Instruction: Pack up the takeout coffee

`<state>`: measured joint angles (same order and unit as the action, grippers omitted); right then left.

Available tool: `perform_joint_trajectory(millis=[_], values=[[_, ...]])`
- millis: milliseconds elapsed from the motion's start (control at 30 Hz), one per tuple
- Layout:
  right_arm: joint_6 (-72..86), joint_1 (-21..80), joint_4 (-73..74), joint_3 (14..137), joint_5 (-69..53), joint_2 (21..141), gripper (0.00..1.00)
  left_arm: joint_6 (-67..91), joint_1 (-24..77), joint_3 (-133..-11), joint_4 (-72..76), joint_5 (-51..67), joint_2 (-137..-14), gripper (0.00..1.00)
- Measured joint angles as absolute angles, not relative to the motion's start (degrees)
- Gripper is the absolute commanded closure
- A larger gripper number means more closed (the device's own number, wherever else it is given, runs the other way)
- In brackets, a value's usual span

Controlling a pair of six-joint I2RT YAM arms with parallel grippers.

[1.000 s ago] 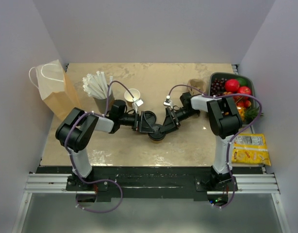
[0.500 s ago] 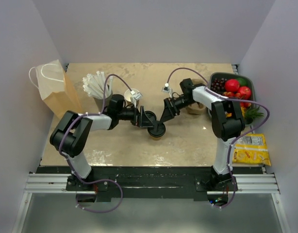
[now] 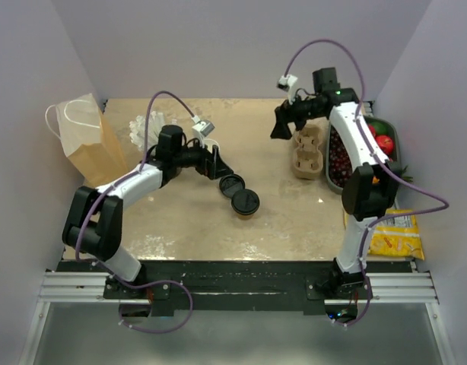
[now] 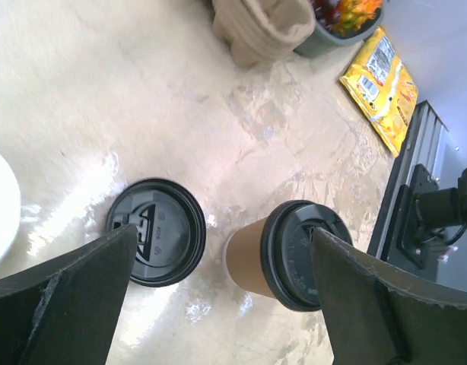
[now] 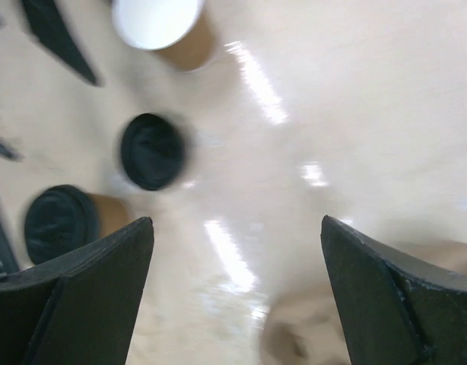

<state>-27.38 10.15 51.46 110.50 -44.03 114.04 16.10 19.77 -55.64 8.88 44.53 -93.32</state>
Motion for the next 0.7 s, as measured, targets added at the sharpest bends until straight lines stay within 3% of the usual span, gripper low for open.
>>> perform_joint_trajectory(millis=[67, 233, 500, 700], values=[[-32.36, 8.1, 54.3, 116.57, -40.86, 114.08, 0.17, 12.82, 19.66, -56.95, 6.17, 44.6, -90.63, 0.0], [-48.77, 4.29, 64.75, 127.15, -35.38, 116.84, 0.22, 1.52, 19.68, -59.66, -2.35, 44.47, -85.3, 0.0], [-68.27, 4.19, 72.73, 119.07, -30.11, 118.65, 0.23, -10.2, 19.68, -59.86, -11.62, 39.46, -83.5, 0.01], [-70.43, 3.99, 72.79, 119.07, -28.47, 122.17, 0.25, -13.04, 19.68, -60.99, -15.11, 37.23, -84.82, 0.02]])
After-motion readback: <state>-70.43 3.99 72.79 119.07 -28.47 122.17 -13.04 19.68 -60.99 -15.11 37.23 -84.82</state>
